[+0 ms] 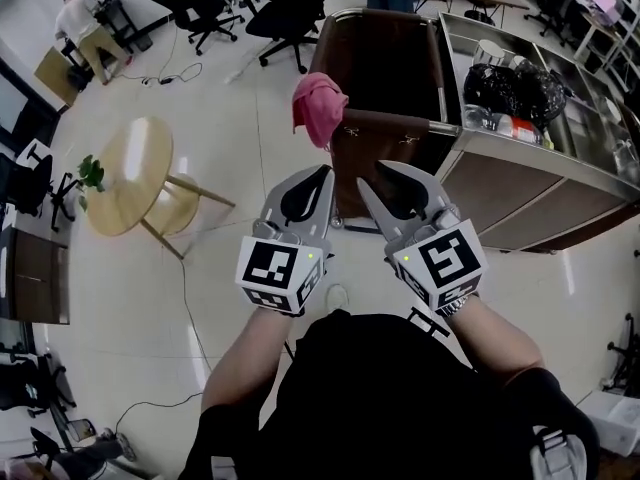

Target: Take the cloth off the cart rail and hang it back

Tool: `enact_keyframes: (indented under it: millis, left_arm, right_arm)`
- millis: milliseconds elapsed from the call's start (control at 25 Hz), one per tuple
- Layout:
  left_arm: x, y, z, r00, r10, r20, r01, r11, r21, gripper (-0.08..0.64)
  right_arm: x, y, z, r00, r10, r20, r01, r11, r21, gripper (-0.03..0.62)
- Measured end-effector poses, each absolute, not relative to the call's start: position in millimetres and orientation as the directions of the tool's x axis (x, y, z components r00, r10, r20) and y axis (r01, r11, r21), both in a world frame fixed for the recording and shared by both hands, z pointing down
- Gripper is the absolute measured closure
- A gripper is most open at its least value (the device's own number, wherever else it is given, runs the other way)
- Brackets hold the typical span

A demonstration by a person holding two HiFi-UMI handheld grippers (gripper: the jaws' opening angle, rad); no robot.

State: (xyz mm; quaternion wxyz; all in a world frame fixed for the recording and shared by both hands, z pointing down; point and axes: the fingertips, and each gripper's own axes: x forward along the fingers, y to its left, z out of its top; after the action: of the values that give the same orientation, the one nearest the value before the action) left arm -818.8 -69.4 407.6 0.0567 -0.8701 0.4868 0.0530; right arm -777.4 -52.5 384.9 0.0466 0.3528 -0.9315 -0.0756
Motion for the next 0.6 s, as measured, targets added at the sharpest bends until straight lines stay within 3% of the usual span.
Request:
enact_keyframes:
  millis: [600]
  left_arm:
    - [-961,-262,343,0.593,-0.801,-0.082,-0.802,-0.597,0.030,0.560]
  right_arm:
    - [-922,-275,366,-0.625,-0.746,0.230,-0.713,0.665,0.221,0.445]
